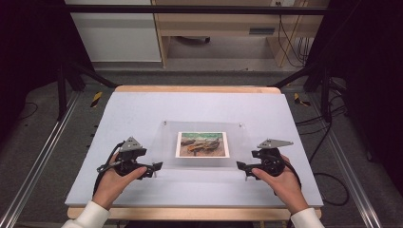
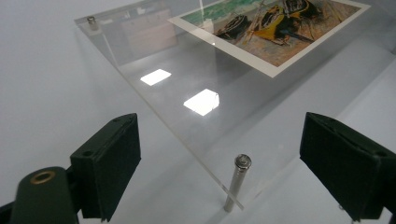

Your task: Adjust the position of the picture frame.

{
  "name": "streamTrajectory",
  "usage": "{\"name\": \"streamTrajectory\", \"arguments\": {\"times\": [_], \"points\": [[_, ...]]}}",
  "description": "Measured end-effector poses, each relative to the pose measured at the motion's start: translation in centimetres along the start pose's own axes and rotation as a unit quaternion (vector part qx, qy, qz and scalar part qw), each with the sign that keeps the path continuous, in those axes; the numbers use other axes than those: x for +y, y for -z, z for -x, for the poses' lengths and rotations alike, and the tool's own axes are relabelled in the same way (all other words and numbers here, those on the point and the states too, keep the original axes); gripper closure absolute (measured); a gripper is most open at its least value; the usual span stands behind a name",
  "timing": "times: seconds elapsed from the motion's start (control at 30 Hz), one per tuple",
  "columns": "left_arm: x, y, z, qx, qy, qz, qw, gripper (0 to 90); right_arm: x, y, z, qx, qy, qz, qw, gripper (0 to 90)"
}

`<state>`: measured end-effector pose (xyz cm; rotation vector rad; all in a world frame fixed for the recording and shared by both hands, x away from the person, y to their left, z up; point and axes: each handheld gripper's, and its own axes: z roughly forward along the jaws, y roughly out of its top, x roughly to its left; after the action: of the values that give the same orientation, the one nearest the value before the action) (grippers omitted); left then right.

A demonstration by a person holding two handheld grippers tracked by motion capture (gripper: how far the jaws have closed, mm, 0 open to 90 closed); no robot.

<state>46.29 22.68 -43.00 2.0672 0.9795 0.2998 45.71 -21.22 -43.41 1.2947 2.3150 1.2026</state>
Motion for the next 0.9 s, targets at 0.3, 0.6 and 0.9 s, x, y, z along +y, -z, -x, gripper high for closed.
{"name": "streamTrajectory", "arguments": {"times": [0.3,0.6,0.9], "points": [[0.0,-0.5,0.3,-0.011,-0.001,-0.019,0.9998,11.8,0.1,-0.2,-0.2,0.004,-0.001,-0.003,1.0,19.6],[0.6,-0.6,0.1,-0.035,0.026,-0.005,0.999,14.2,0.1,-0.3,0.1,0.013,-0.007,-0.004,0.9999,19.6],[0.4,-1.4,-0.8,-0.056,0.065,-0.015,0.9962,13.7,0.1,-0.4,0.5,0.027,-0.03,-0.008,0.9991,19.1]]}}
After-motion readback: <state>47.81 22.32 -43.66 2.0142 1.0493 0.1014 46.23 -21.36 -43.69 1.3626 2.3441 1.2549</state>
